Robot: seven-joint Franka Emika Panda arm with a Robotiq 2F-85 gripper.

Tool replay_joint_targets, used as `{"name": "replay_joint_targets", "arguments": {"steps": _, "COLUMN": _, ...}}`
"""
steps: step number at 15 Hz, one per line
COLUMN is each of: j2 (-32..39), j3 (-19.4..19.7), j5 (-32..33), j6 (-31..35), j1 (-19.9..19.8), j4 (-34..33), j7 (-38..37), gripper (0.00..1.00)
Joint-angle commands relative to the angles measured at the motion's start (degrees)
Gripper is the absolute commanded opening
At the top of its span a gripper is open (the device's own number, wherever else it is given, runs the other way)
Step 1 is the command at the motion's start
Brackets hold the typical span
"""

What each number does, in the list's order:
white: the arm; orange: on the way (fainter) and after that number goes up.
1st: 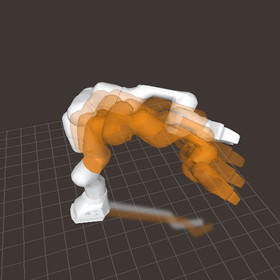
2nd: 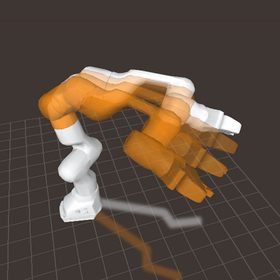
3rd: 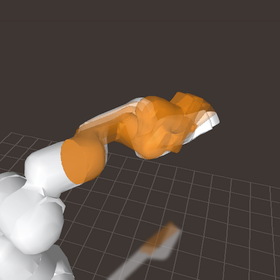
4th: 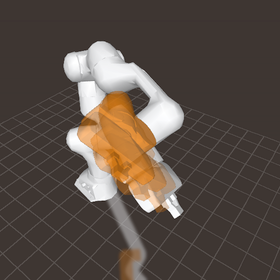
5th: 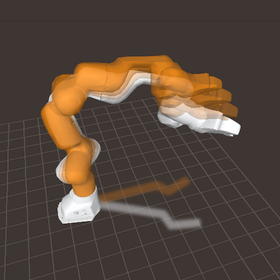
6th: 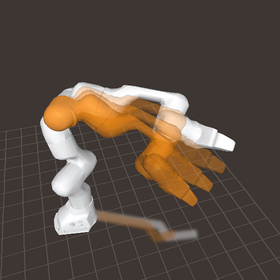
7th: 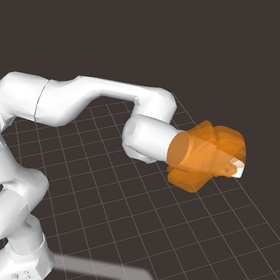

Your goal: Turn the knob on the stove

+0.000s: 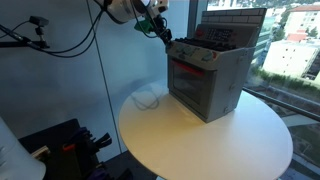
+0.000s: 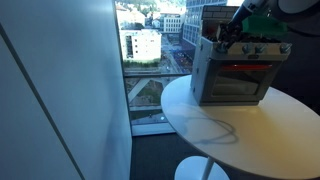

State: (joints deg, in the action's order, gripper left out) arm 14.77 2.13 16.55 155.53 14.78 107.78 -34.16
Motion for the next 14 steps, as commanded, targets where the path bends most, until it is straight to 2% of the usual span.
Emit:
{"name": "replay_joint_targets", "arguments": {"steps": 1, "j2": 1.0, "j3": 1.1, "j5": 2.2, "j6": -0.1, "j1": 0.9, "j4": -1.8, "j7": -2.6, "gripper": 0.24}}
{"name": "replay_joint_targets", "arguments": {"steps": 3, "j2": 0.8, "j3": 1.3, "j5": 2.7, "j6": -0.2, "j1": 1.0, "j4": -1.8, "j7": -3.3, "gripper": 0.2}}
{"name": "replay_joint_targets", "arguments": {"steps": 4, "j2": 0.7, "j3": 1.4, "j5": 3.0, "j6": -0.2, "j1": 1.0, "j4": -1.7, "j7": -3.7, "gripper": 0.13}}
{"name": "replay_joint_targets", "arguments": {"steps": 7, "j2": 0.4, "j3": 1.5, "j5": 4.2, "j6": -0.5, "j1": 1.3, "j4": -1.7, "j7": -5.6, "gripper": 0.02}}
{"name": "replay_joint_targets", "arguments": {"steps": 8, "j2": 0.4, "j3": 1.5, "j5": 4.6, "j6": -0.5, "j1": 1.4, "j4": -1.6, "j7": -6.1, "gripper": 0.06}}
{"name": "replay_joint_targets", "arguments": {"steps": 14, "j2": 0.2, "j3": 1.6, "j5": 5.9, "j6": -0.6, "j1": 1.2, "j4": -1.3, "j7": -9.1, "gripper": 0.06}}
